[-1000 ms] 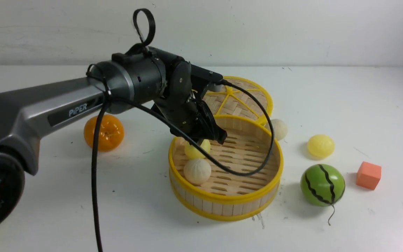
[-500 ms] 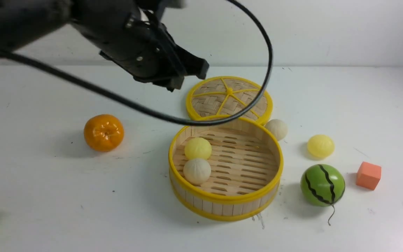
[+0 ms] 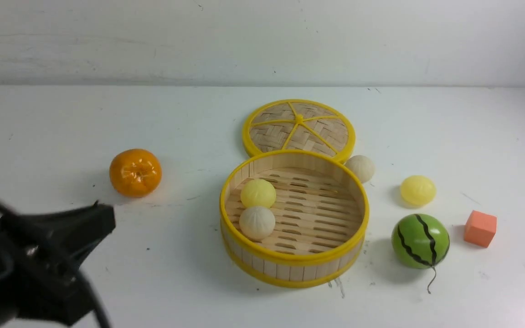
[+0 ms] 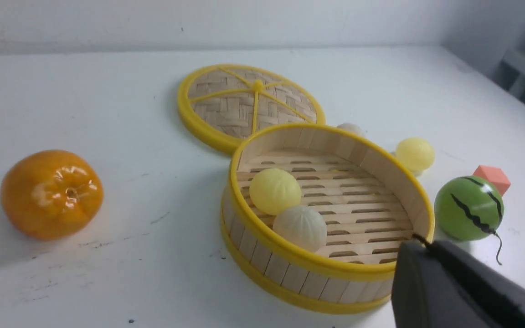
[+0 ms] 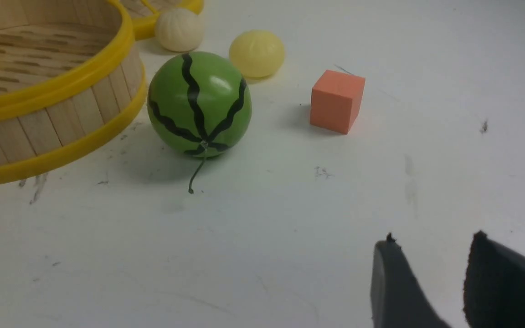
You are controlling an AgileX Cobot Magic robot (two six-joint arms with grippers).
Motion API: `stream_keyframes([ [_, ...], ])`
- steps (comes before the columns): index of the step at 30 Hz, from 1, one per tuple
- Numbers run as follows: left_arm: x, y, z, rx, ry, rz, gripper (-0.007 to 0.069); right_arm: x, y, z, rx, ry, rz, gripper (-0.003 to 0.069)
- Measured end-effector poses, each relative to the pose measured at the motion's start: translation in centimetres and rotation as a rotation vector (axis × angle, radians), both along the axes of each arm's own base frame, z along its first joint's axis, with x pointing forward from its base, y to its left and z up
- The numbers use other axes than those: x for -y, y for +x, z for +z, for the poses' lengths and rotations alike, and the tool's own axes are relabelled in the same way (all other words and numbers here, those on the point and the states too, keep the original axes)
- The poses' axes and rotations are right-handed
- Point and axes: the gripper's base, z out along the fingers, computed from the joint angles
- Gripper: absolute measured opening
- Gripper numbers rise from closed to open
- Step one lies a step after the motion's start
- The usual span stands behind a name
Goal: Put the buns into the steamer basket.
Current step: Use the right arm to grab a steamed stuffed bun
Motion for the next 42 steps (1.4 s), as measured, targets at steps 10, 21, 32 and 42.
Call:
stream_keyframes([
  [10, -1.5, -2.3, -5.1, -0.03, -0.043, 0.016, -0.0013, 0.0, 0.0, 0.0, 0.002, 0.001, 0.0, 0.0239],
  [21, -1.5, -2.6, -6.2, -0.107, -0.002, 0.011, -0.0013, -0.8, 0.4, 1.8, 0.155, 0.817, -0.08, 0.0239],
  [32, -1.5, -2.6, -6.3, -0.121, 0.005, 0.01, -0.0013, -2.2, 4.3, 12.1, -0.18, 0.395, 0.103, 0.0239],
  [42, -1.5, -2.6, -6.3, -0.122, 0.006, 0.01, -0.0013, -2.9, 20.5, 14.4, -0.665, 0.272, 0.167, 0.0239],
])
